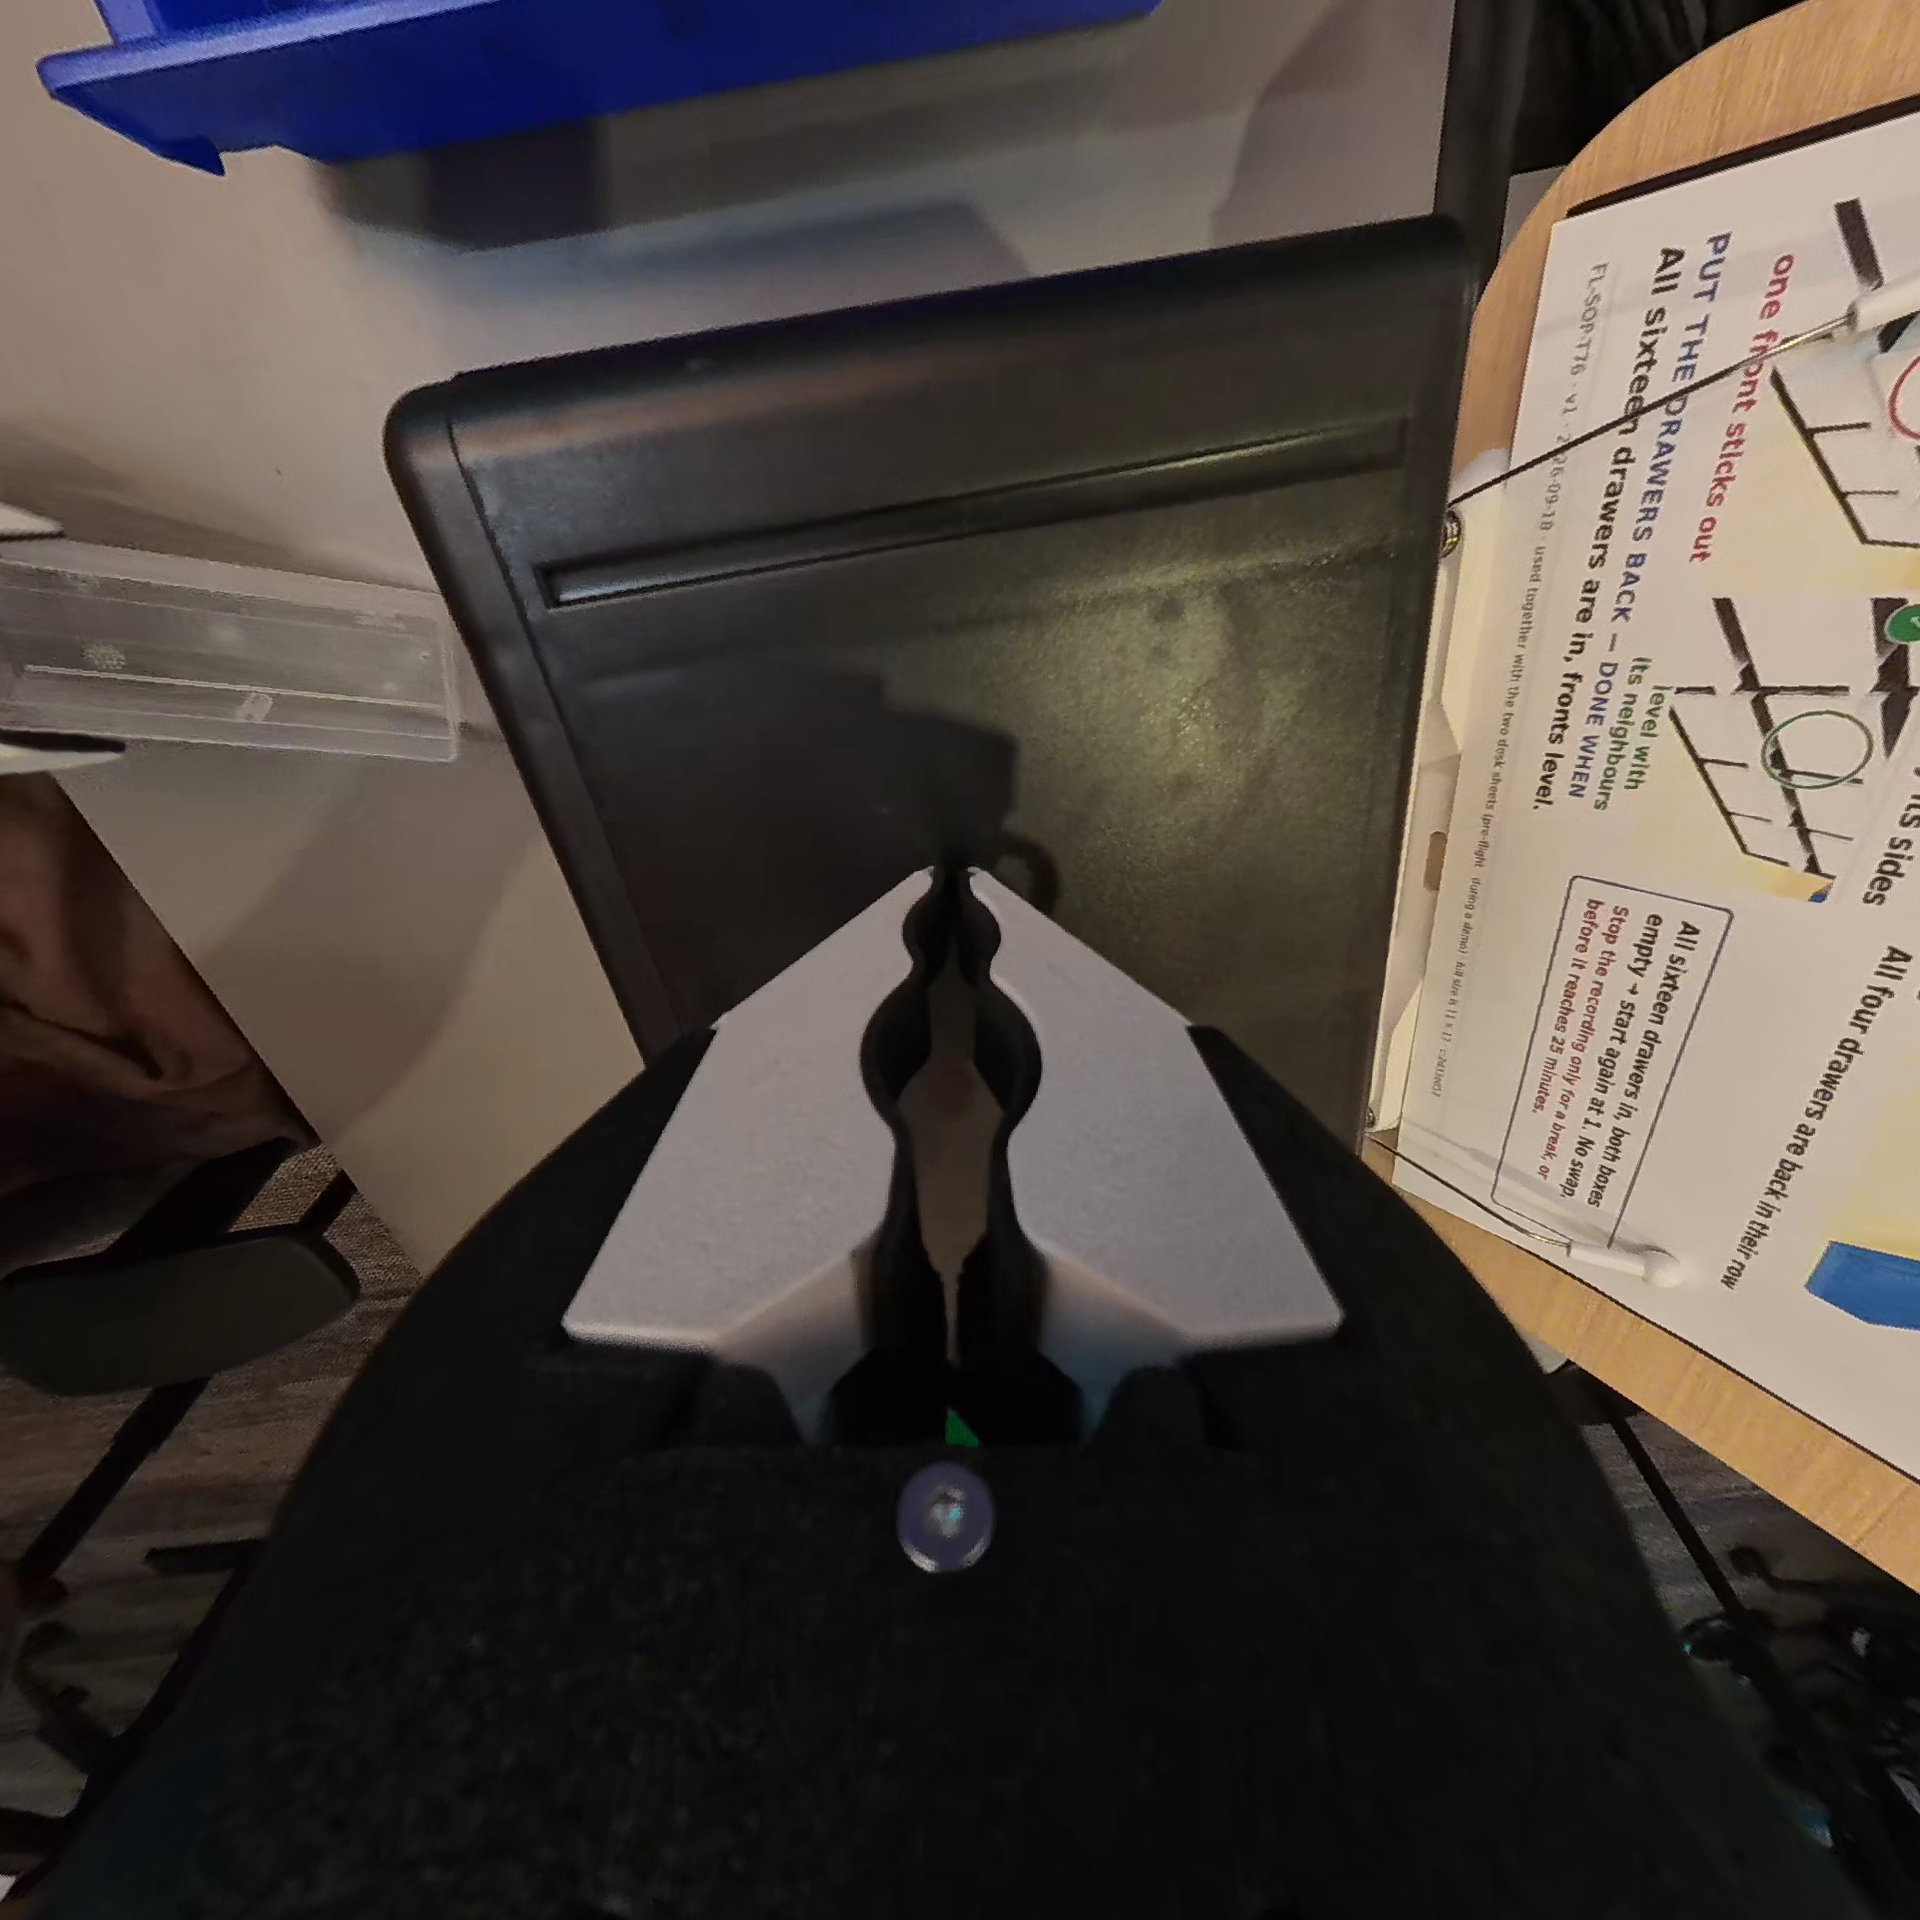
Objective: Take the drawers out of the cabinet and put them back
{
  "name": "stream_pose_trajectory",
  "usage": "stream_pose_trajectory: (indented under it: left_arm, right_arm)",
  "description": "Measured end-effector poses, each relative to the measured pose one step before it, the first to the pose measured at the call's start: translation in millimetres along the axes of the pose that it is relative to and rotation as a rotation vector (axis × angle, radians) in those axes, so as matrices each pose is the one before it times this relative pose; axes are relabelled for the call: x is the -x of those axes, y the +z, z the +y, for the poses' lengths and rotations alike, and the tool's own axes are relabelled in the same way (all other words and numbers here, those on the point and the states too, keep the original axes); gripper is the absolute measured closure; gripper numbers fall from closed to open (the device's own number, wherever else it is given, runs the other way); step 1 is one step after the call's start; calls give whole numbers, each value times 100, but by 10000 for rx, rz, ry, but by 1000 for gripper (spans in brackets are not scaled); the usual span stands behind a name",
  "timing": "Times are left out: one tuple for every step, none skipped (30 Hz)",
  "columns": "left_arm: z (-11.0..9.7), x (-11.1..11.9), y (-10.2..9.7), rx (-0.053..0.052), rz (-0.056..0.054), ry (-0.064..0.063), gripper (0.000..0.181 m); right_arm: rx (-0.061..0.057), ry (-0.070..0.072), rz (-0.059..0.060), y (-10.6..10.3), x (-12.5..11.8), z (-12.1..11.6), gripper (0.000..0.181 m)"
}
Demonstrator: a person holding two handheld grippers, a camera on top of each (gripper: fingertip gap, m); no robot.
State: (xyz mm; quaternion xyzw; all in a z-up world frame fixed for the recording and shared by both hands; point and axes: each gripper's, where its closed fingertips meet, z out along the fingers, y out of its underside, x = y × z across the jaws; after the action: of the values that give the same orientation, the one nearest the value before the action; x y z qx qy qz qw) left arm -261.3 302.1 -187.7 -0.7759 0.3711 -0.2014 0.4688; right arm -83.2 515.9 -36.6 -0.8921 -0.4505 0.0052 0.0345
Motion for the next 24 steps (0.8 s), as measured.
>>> stream_pose_trajectory:
  left_arm:
    - [570, -21, -176, -42, 0, -253, 115]
    - [689, -53, -172, 16, -19, -195, 114]
    - [700, -19, -147, 28, -60, -40, 114]
    - [527, 83, -91, -22, -134, 59, 114]
    - [484, -24, 54, 81, -51, 55, 114]
    - [459, -144, 95, 147, 61, 10, 114]
    - [301, -70, 28, 40, 29, -113, 114]
    - [283, -166, -41, -51, 82, -158, 114]
    - [435, -193, -32, -9, 85, -117, 114]
    - [324, 120, -51, -98, -138, -67, 112]
    - [153, -67, -69, -195, -29, 4, 108]
    - [177, -189, -10, -91, 45, 22, 104]
    - [145, -179, 2, -38, 12, 20, 99]
    - [225, -276, 20, 58, 62, 58, 97]
    - [165, -95, -53, 29, -59, 133, 97]
    - [63, -97, -135, -53, -31, 117, 98]
    - [97, 70, -187, -32, -84, 29, 99]
    - [97, 156, -214, -55, -117, 39, 100]
    - [115, 206, -188, -34, -133, 52, 101]
    - [74, 226, -148, -33, -130, 1, 102]
    - [16, 189, -73, -33, -87, -42, 102]
    - [26, 33, -16, 37, -3, -10, 102]
    - [44, -1, -69, 116, 0, -55, 114]
    - [39, 166, -14, 96, -145, -84, 116]
  right_arm:
    - [27, -23, 16, 3, 6, -4, 181]
    - [23, -14, 14, -5, -5, 1, 181]
    - [12, -2, 9, 2, -2, 2, 181]
    - [-6, 3, 2, 4, -1, -8, 181]
    - [-22, 7, -2, 3, 5, 4, 181]
    - [-37, 14, -5, -7, -3, 6, 181]
    - [-46, 15, 1, -1, 2, -9, 181]
    - [-43, 4, 19, -5, 0, 5, 181]
    - [-40, -18, 25, 2, -3, 0, 181]
    - [-32, -16, 19, -2, 4, -3, 181]
    - [-17, -10, 12, -1, 2, 6, 181]
    - [-2, -17, 12, 1, -1, -7, 181]
    - [18, -12, 19, -1, -2, -1, 181]
    - [33, -45, 31, -2, 3, -8, 181]
    - [37, -54, 35, -6, -1, 4, 181]
    - [42, -37, 28, 2, -3, -6, 181]
    - [42, -37, 23, 2, -2, 1, 181]
    - [43, -41, 20, 1, -1, 2, 181]
    - [47, -39, 14, -2, 0, 2, 181]
    - [49, -30, 3, 8, 0, 1, 181]
    - [44, -27, -6, 2, 5, -12, 181]
    - [39, -21, -10, -4, -10, 0, 181]
    - [36, -5, -14, 7, 7, -3, 181]
    - [31, -3, -7, 0, 1, 3, 181]
